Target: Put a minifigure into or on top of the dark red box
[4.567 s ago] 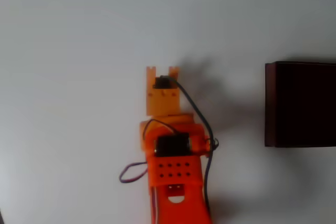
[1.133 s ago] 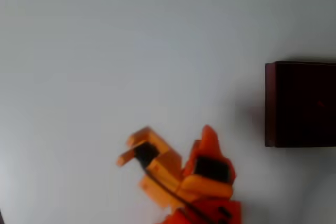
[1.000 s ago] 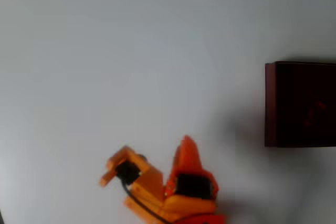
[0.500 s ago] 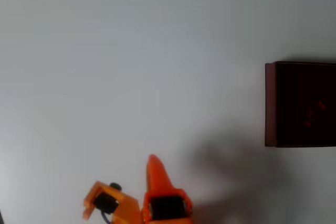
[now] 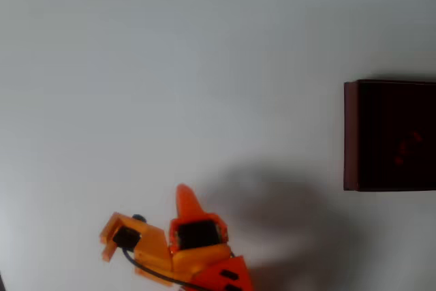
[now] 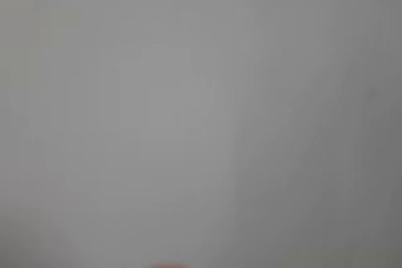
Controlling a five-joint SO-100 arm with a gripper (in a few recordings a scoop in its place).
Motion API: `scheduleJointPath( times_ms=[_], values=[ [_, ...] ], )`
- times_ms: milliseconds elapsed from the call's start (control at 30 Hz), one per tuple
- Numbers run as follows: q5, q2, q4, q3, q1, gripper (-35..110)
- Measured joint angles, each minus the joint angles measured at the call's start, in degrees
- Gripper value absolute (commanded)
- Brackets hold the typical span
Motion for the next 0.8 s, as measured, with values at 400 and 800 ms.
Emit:
scheduleJointPath(
  times_ms=[400, 800],
  values=[
    [-5.5, -0.4, 10.2, 1.7, 1.0, 0],
    [-7.5, 0.2, 9.6, 3.3, 1.6, 0]
  ],
)
